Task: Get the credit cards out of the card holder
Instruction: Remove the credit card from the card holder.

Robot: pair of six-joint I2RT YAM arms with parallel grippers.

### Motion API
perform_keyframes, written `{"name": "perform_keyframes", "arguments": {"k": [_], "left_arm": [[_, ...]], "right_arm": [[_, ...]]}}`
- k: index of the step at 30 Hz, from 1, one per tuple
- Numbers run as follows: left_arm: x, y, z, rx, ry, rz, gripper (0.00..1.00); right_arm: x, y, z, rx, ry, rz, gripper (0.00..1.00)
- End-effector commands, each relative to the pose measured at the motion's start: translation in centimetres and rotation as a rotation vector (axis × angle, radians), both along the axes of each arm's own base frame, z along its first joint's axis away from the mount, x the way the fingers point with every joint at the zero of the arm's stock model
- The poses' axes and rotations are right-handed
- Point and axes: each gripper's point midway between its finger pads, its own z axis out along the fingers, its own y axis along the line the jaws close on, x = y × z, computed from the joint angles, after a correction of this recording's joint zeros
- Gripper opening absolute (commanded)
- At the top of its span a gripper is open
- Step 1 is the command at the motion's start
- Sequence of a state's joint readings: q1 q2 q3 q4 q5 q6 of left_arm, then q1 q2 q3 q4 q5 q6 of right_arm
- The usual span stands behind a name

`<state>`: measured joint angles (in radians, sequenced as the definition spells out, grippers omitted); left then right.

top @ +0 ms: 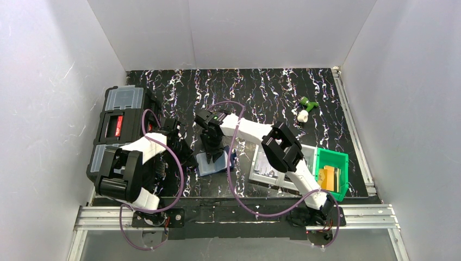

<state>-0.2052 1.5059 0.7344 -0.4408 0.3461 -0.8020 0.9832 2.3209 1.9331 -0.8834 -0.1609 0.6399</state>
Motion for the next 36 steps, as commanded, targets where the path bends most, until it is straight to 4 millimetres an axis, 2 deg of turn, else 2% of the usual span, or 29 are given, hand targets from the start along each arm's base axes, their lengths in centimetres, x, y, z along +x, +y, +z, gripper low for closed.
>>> {"name": "perform_keyframes", "arguments": {"k": [1,5,9,15,22,29,36], "left_arm": [[-1.7,0.8,-0.2,0.046,0.046,0.019,0.0],[-1.6,1.0,0.1,0.057,0.038,0.008,0.0],[-1.4,1.6,0.8,0.09,0.016,-0.013,0.0],[-0.7,2.3,3.0,0.125,-0.056,-0.056,0.0],[0.4,0.9,5.5,0.067,-0.137,-0.12,0.09],[0.9,-1.0,5.0,0.03,-0.123,-0.19,0.19],[1.1,-2.0,3.7,0.03,-0.1,-0.221,0.22]], "right_arm": [[-1.0,-1.4,-4.2,-0.062,0.11,-0.014,0.25],[-0.5,-1.8,-4.4,-0.039,0.133,-0.042,0.11],[-0.1,-2.1,-4.5,-0.001,0.161,-0.065,0.04],[0.3,-2.7,-4.5,0.064,0.214,-0.099,0.01],[0.3,-2.5,-4.7,0.09,0.24,-0.1,0.01],[0.4,-2.6,-4.7,0.096,0.244,-0.103,0.01],[0.5,-2.7,-4.7,0.101,0.247,-0.107,0.01]]}}
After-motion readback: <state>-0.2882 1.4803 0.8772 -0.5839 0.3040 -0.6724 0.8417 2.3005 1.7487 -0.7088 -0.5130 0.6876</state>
